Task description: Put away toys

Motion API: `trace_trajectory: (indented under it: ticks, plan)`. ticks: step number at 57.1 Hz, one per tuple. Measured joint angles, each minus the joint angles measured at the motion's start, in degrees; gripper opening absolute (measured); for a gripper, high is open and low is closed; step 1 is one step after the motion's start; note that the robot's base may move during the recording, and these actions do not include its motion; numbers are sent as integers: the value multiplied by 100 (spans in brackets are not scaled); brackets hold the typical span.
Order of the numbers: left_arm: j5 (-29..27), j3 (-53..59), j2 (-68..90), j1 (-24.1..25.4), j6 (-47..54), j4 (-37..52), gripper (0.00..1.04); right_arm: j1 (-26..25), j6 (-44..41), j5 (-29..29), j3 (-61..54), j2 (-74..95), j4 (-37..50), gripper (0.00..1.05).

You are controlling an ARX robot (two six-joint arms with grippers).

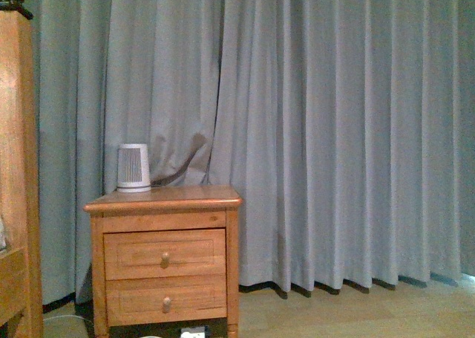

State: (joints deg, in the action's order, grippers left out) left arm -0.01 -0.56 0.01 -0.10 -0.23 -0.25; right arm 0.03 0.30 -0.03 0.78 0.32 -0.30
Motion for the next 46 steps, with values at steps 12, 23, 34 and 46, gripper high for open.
trace_trajectory:
  ticks: [12,23,34,46]
  plan:
    - [0,0,0,0,0,0,99,0,0,0,0,0,0,10]
    - [0,0,0,0,0,0,99,0,0,-2,0,0,0,10]
    - [0,0,-2,0,0,0,99,0,0,-2,0,0,0,10]
    - [0,0,-2,0,0,0,99,0,0,-2,0,2,0,10]
